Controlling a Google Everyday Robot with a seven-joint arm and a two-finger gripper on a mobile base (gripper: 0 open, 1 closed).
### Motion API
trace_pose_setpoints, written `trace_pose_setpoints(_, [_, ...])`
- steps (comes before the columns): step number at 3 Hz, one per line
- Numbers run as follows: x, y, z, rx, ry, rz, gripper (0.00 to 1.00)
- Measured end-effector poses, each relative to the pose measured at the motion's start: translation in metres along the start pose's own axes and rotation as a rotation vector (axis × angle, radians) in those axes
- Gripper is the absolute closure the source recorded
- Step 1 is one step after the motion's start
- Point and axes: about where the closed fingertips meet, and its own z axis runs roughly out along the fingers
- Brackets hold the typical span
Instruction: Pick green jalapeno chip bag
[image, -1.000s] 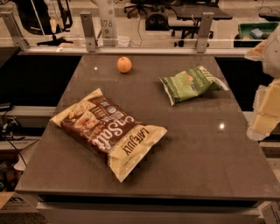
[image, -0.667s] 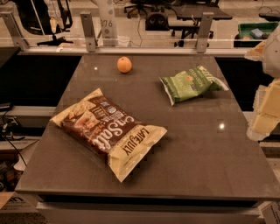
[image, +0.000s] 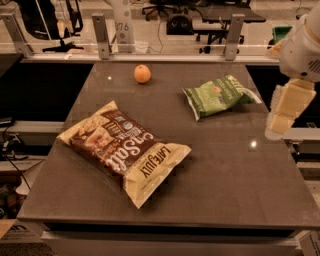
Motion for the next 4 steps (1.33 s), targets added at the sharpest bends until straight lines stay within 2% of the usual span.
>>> trace_pose_setpoints(2, [-0.006, -0.063, 0.044, 0.001, -0.067, -0.018, 0.0])
trace_pose_setpoints(4, [-0.007, -0.108, 0.093, -0.018, -0.133, -0.017, 0.0])
